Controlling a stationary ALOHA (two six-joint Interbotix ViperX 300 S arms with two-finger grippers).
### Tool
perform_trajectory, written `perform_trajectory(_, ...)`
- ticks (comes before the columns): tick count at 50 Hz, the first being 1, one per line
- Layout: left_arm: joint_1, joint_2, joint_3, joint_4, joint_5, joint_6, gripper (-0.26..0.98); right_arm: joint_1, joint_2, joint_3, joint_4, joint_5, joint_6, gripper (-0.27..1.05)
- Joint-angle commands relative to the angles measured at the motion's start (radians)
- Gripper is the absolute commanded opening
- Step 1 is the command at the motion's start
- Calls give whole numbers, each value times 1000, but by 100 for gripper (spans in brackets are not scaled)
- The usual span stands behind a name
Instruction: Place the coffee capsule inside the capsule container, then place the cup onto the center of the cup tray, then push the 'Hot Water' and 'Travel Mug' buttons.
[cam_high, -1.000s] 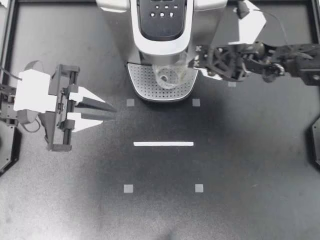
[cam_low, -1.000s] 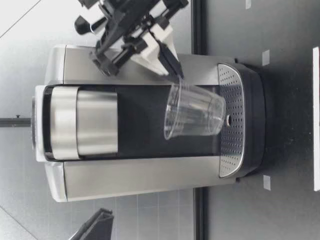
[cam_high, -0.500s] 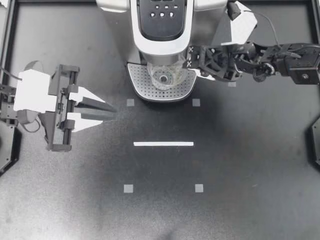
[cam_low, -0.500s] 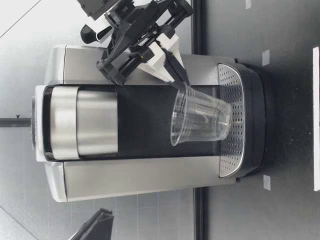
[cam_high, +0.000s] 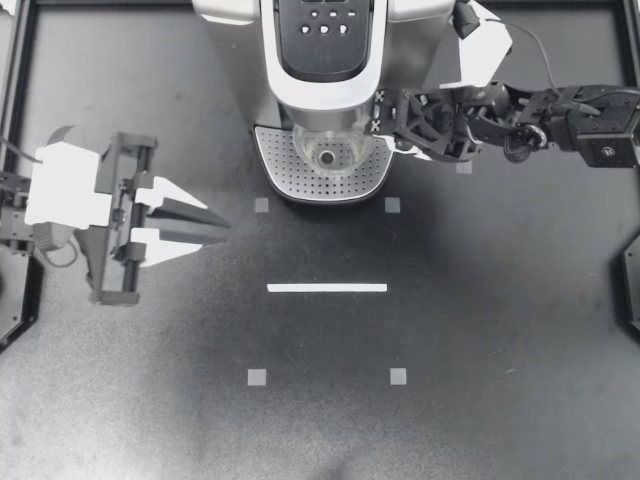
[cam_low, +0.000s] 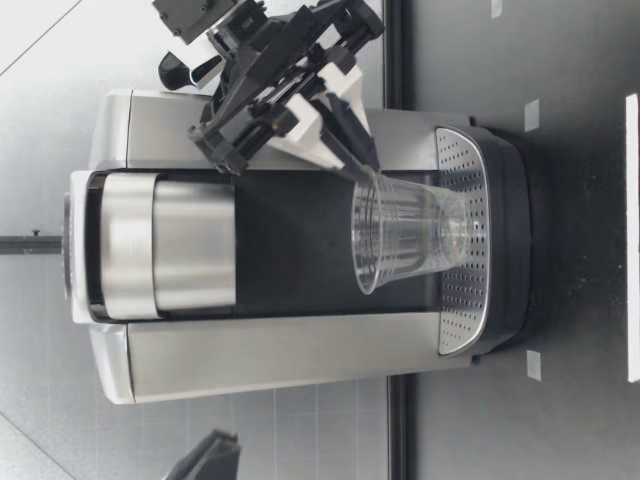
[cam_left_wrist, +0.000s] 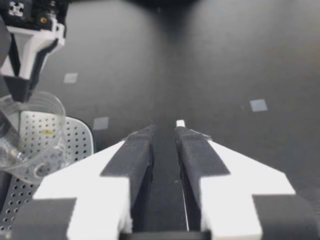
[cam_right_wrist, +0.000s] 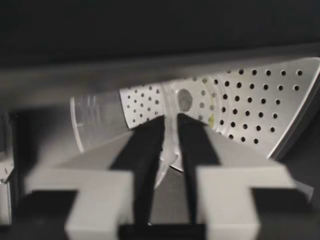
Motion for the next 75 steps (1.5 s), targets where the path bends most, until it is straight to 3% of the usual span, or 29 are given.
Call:
perform_trajectory(1, 2, -29, -5, -2, -21, 0, 22, 3, -11, -25, -2, -6, -2, 40)
perform_trajectory(20, 3, -49, -5, -2, -38, 0, 22, -12, -101, 28, -15, -2, -9, 43)
perform_trajectory(29, 28, -46, -17, -18, -38, 0, 22, -11, -219, 86, -103, 20, -14, 43)
perform_trajectory(36, 35, -32, -35, -57, -44, 0, 22, 18, -331, 133, -253, 14, -28, 44)
perform_trajectory(42, 35, -18, -46, -106, -60, 0, 22, 83, -437, 176, -468, -40, -86, 44)
perform_trajectory(48, 35, -8, -51, -133, -91, 0, 22, 133, -517, 222, -653, -181, -179, 44)
perform_trajectory(53, 35, -11, -54, -143, -112, 0, 22, 161, -555, 258, -742, -331, -247, 43)
perform_trajectory(58, 35, -15, -67, -144, -132, 2, 22, 181, -563, 273, -755, -425, -301, 43)
perform_trajectory(75, 35, -17, -78, -146, -213, 23, 22, 295, -571, 241, -755, -402, -379, 43)
